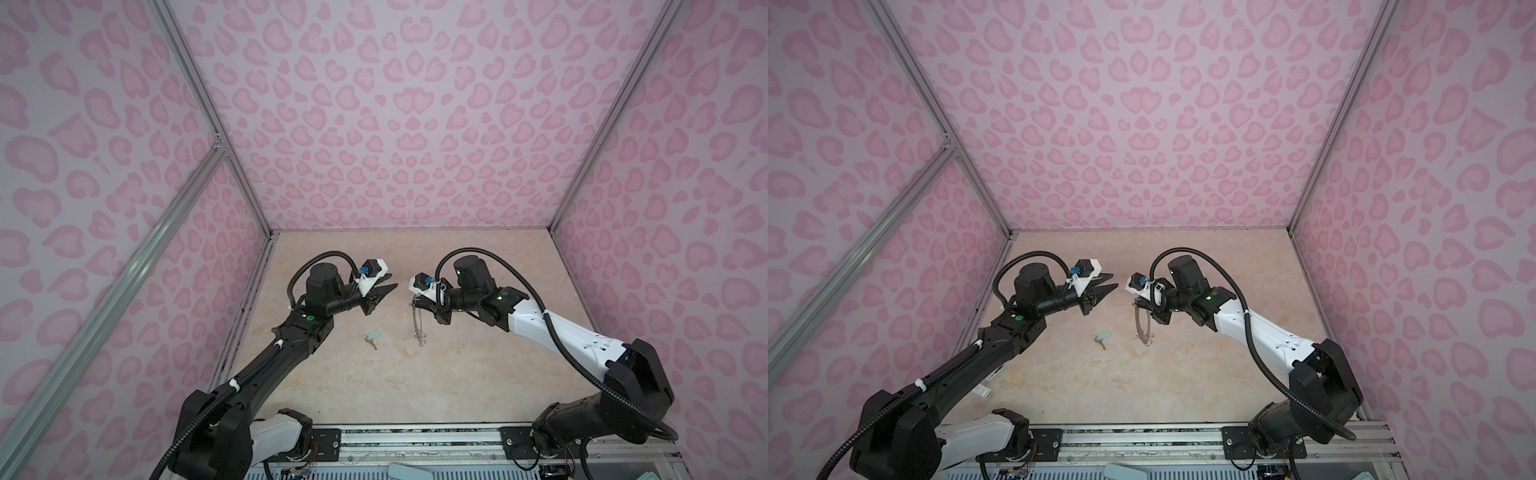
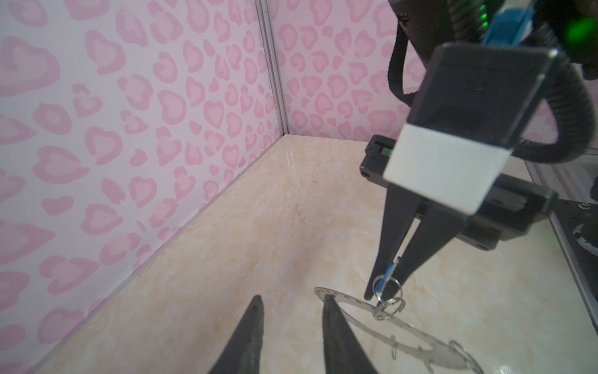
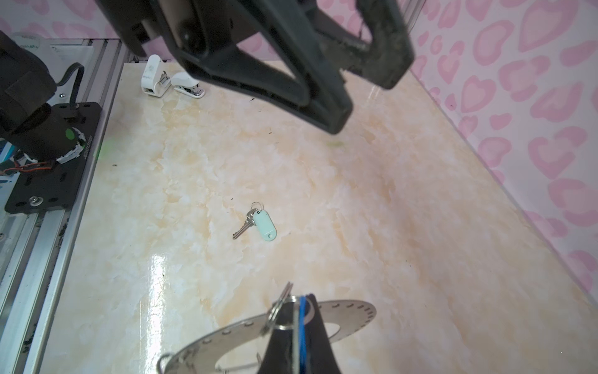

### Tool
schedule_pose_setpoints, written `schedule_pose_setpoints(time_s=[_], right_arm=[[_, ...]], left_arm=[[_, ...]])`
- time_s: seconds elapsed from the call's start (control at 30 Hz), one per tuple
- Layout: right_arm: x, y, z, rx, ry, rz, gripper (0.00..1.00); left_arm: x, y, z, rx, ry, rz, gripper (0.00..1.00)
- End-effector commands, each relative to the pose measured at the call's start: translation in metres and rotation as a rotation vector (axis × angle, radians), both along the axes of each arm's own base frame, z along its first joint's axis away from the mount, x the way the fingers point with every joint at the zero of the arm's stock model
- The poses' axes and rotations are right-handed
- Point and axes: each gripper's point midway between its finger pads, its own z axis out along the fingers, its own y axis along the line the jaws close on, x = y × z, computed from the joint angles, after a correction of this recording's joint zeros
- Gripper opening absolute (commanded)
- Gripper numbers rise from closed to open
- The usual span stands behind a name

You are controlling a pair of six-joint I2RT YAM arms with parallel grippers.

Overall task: Attach keys to a key ring
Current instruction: Insert the key into the keyring, then place the keyring at the center of the table.

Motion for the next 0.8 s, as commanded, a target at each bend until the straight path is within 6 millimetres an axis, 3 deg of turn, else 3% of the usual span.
schedule_pose_setpoints(time_s=[0.0,0.1,0.4,0.57,0.77], right_arm=[[0.003,0.015,-0.003,0.019,0.006,0.047,0.0],[0.009,0.011,-0.028,-0.046,0.029,0.041,0.0],[0.043,-0.044,-0.099,-0.143,0.209,-0.09,0.0],[0.058,-0.075,-0.11,-0.223,0.22,-0.162,0.0],[0.055,-0.112,-0.142,-0.458,0.27,-0.198,0.0]], left_arm=[[0.012,0.019,-0.002,-0.021,0.021,0.12,0.34],[0.018,0.03,-0.012,-0.019,0.056,0.188,0.34],[0.03,0.04,-0.033,0.014,0.107,0.27,0.34],[0.032,0.039,-0.039,0.021,0.128,0.274,0.34],[0.034,0.038,-0.05,0.036,0.152,0.277,0.34]])
